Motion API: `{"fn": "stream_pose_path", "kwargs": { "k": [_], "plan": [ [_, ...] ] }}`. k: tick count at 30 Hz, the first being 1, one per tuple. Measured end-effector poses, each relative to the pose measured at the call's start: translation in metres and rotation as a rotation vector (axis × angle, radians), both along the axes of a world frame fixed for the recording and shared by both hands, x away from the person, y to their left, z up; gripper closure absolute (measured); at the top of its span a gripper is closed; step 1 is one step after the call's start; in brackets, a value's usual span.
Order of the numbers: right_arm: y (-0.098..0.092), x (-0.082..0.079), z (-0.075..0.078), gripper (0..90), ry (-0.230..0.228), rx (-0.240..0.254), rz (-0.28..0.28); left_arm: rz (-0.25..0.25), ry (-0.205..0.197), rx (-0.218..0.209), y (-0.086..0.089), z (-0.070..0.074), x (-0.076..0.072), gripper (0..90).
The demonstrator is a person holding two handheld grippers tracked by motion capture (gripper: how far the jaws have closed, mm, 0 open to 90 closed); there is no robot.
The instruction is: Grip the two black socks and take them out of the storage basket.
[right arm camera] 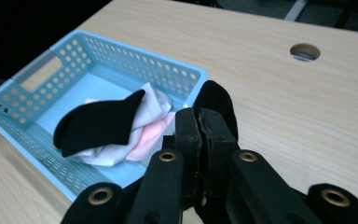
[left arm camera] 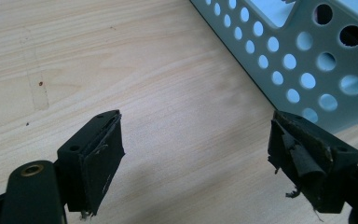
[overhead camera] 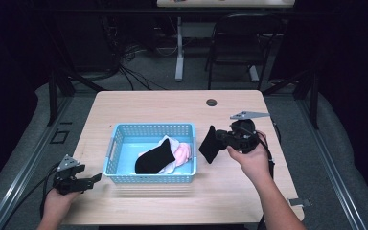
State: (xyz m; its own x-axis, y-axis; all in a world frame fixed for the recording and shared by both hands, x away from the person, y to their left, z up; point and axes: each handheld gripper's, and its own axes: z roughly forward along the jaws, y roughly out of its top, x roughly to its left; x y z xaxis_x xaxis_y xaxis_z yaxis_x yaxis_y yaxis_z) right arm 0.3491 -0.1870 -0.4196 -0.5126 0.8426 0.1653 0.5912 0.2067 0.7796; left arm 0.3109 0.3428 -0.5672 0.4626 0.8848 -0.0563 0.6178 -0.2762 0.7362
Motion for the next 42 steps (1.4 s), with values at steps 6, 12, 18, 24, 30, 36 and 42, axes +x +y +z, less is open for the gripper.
{"fn": "stream_pose_path", "kwargs": {
  "k": [6, 12, 18, 24, 30, 36, 42],
  "plan": [
    [-0.004, 0.0, -0.024, 86.4, 0.022, -0.02, -0.038, 0.002, -0.001, -0.003, 0.001, 0.0, 0.0, 18.1],
    [-0.02, 0.0, -0.041, 86.3, 0.047, -0.048, -0.093, 0.0, -0.002, 0.001, 0.001, 0.0, 0.0, 18.1],
    [-0.036, -0.001, -0.054, 86.3, 0.063, -0.025, -0.15, 0.001, 0.0, 0.001, 0.0, 0.0, 0.0, 18.1],
    [-0.053, -0.003, -0.067, 86.0, 0.087, 0.002, -0.2, 0.002, 0.004, 0.0, 0.0, 0.0, 0.0, 18.1],
    [-0.062, -0.002, -0.075, 84.5, 0.105, -0.001, -0.229, 0.003, 0.003, 0.001, 0.0, 0.0, 0.0, 18.2],
    [-0.062, -0.001, -0.074, 75.9, 0.111, -0.017, -0.223, 0.003, 0.004, 0.001, 0.0, 0.0, 0.0, 18.2],
    [-0.057, 0.0, -0.069, 72.5, 0.091, -0.016, -0.219, 0.003, 0.004, 0.0, 0.0, 0.0, 0.0, 18.2]
  ]
}}
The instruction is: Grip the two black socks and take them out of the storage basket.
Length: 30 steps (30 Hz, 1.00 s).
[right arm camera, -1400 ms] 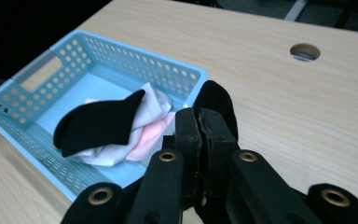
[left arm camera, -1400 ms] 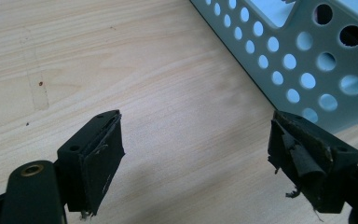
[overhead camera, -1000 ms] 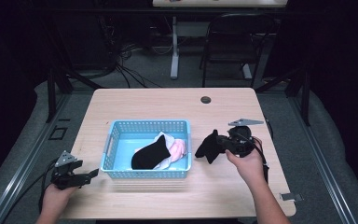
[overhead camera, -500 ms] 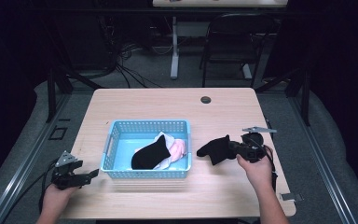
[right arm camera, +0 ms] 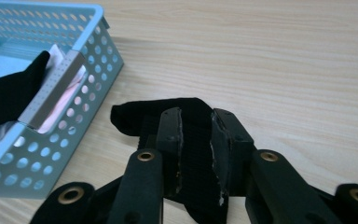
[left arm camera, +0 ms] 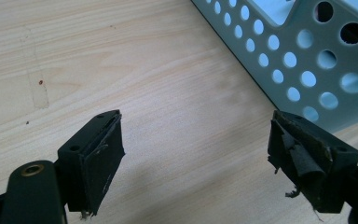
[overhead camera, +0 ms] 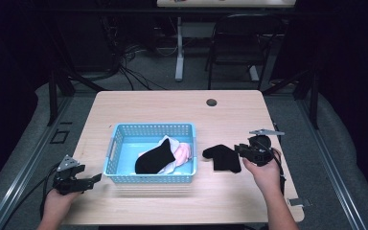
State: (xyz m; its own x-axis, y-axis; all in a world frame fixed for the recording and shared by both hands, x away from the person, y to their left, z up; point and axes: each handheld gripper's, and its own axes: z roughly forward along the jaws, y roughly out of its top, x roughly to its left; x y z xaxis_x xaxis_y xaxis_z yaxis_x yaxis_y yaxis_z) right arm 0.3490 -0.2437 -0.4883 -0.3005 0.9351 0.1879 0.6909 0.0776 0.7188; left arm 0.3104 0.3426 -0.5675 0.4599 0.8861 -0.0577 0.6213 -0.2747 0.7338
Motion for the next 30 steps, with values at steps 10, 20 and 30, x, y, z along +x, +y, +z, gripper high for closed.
{"fn": "stream_pose_path", "kwargs": {
  "k": [10, 20, 30],
  "plan": [
    [0.029, 0.006, 0.02, 67.9, -0.038, 0.02, 0.088, 0.0, -0.001, 0.0, 0.0, 0.0, 0.0, 18.2],
    [0.067, 0.017, 0.033, 66.0, -0.049, -0.009, 0.184, -0.003, -0.004, 0.001, 0.0, 0.0, 0.0, 18.2],
    [0.112, 0.026, 0.03, 65.9, -0.036, -0.046, 0.281, -0.005, -0.005, 0.001, 0.001, 0.001, 0.0, 18.2]
  ]
}}
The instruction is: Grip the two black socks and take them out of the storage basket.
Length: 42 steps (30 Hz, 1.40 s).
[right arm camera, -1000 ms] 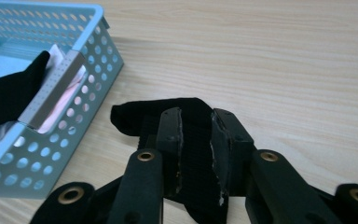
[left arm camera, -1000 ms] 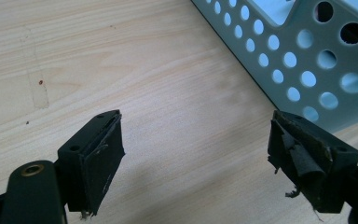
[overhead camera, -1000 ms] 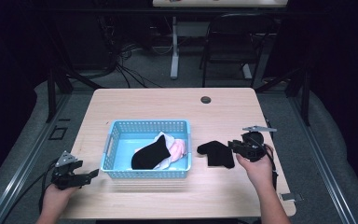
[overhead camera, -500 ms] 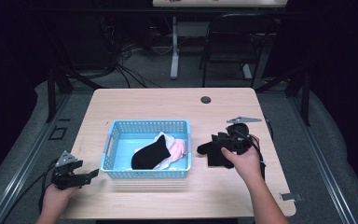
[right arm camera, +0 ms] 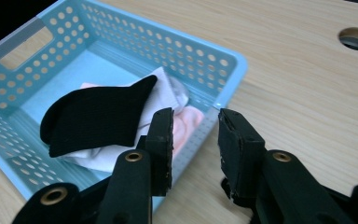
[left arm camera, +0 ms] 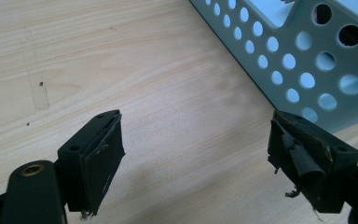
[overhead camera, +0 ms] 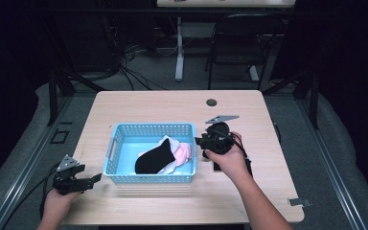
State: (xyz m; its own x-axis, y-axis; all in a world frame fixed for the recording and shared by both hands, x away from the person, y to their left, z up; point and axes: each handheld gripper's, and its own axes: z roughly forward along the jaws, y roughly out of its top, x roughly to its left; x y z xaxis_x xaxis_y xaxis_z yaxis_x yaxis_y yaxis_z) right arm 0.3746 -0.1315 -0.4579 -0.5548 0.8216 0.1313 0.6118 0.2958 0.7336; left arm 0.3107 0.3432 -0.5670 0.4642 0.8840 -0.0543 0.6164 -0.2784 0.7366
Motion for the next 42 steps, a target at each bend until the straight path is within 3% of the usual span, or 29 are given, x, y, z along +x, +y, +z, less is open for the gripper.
{"fn": "stream_pose_path", "kwargs": {
  "k": [13, 22, 29, 33, 38, 42],
  "plan": [
    [0.051, 0.012, -0.011, 66.0, 0.029, -0.022, 0.097, -0.002, -0.003, -0.004, 0.0, 0.001, 0.0, 18.2],
    [0.074, 0.028, -0.029, 65.3, 0.108, -0.042, 0.131, -0.002, -0.004, -0.008, 0.001, 0.001, 0.0, 18.2],
    [0.089, 0.04, -0.041, 63.1, 0.152, -0.05, 0.128, -0.002, -0.004, -0.008, 0.001, 0.001, 0.0, 18.2],
    [0.096, 0.049, -0.048, 60.8, 0.182, -0.022, 0.101, -0.002, -0.004, -0.01, 0.001, 0.001, 0.0, 18.2],
    [0.102, 0.061, -0.059, 58.9, 0.211, -0.036, 0.042, -0.001, -0.008, -0.012, 0.001, 0.001, 0.0, 18.2],
    [0.108, 0.068, -0.06, 59.6, 0.223, -0.06, 0.031, 0.0, -0.01, -0.016, 0.001, 0.002, 0.0, 18.2]
  ]
}}
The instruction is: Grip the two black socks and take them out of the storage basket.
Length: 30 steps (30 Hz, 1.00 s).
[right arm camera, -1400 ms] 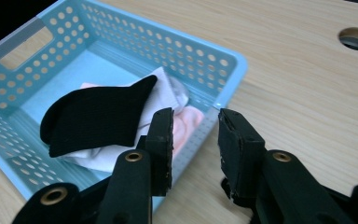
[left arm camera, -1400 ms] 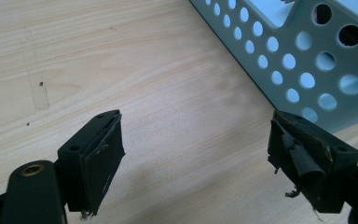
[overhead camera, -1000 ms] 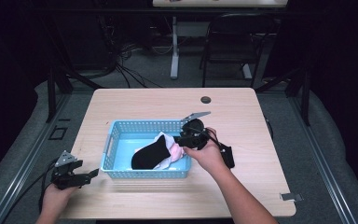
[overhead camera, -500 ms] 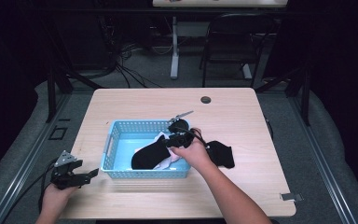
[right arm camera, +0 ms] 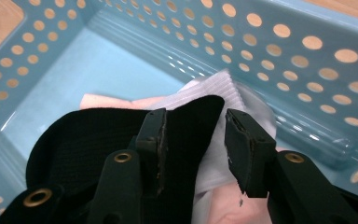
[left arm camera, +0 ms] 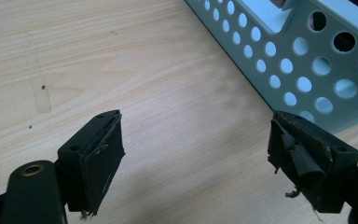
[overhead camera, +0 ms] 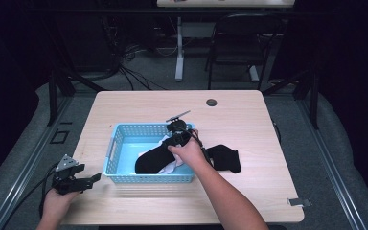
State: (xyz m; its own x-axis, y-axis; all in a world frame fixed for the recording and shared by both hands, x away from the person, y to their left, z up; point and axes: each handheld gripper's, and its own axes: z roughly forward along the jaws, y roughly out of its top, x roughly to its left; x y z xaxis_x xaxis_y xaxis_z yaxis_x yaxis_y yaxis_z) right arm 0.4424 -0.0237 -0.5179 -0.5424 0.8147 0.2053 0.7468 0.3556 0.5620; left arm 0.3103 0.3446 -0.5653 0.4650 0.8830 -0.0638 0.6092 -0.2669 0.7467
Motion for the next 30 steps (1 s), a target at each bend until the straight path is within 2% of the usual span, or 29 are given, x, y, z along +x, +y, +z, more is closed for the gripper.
{"fn": "stream_pose_path", "kwargs": {
  "k": [4, 9, 13, 15, 19, 21, 30],
  "plan": [
    [0.005, 0.004, -0.002, 60.6, 0.022, -0.034, -0.011, 0.0, -0.001, -0.001, 0.0, 0.0, 0.0, 18.2],
    [0.008, 0.007, -0.008, 63.2, 0.05, -0.036, -0.018, -0.001, -0.001, 0.0, 0.0, 0.0, 0.0, 18.2],
    [0.009, 0.006, -0.008, 74.8, 0.043, -0.051, -0.004, -0.001, 0.0, -0.001, 0.0, 0.0, 0.0, 18.2],
    [0.009, 0.005, -0.006, 80.7, 0.041, -0.038, 0.01, -0.001, 0.0, 0.0, 0.0, 0.0, 0.0, 18.2],
    [0.009, 0.0, -0.001, 86.4, 0.001, -0.046, 0.036, -0.001, -0.001, 0.001, 0.0, 0.0, 0.0, 18.2],
    [0.011, -0.003, 0.001, 86.7, -0.019, -0.025, 0.03, -0.002, -0.001, 0.001, 0.0, 0.0, 0.0, 18.2],
    [0.01, -0.017, 0.02, 86.9, -0.078, 0.012, 0.079, -0.004, 0.002, 0.004, 0.0, 0.0, 0.0, 18.2]
  ]
}}
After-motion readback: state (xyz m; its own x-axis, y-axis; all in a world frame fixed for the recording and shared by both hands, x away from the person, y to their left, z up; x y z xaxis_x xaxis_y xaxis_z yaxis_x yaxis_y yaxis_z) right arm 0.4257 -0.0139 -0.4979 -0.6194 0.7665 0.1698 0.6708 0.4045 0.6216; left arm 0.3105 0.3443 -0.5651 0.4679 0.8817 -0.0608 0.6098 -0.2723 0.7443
